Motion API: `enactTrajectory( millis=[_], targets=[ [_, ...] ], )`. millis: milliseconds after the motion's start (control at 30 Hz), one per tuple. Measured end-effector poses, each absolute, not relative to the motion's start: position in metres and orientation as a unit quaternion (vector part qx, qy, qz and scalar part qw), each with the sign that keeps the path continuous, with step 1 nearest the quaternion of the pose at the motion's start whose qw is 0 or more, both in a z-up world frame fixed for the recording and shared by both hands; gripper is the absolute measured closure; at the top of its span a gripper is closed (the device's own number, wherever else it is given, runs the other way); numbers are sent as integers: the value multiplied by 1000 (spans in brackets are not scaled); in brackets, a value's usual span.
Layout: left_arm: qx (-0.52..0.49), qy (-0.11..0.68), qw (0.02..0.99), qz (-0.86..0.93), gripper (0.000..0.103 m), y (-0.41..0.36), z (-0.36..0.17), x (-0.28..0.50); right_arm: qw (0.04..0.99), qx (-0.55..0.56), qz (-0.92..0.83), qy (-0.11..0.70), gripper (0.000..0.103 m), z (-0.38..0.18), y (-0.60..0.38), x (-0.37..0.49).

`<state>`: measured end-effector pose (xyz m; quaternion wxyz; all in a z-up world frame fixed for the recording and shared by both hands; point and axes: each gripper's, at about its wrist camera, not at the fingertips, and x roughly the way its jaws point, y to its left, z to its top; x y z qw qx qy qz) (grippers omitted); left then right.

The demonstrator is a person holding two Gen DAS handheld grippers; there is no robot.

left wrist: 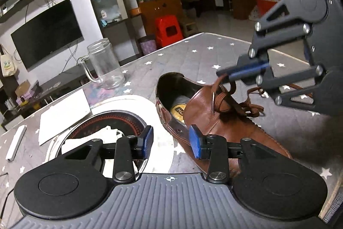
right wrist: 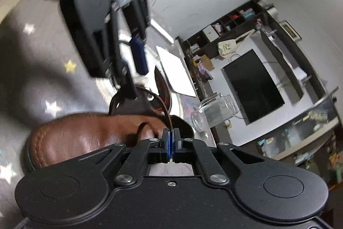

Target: Lace up shoes with both hands

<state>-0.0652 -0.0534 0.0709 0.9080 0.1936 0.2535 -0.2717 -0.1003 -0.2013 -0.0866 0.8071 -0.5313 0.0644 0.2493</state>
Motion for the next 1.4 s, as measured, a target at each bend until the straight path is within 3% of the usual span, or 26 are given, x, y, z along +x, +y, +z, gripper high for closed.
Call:
enactTrajectory(
  millis=[500, 1400],
  targets=[
    [168, 249, 911, -281, 61, -41, 66, -64, 700, -684, 207, -10, 101, -137, -183, -96],
    [176, 242, 910, -286, 58, -38, 66, -67, 610, -763, 210, -39, 101, -169, -170, -95]
  ],
)
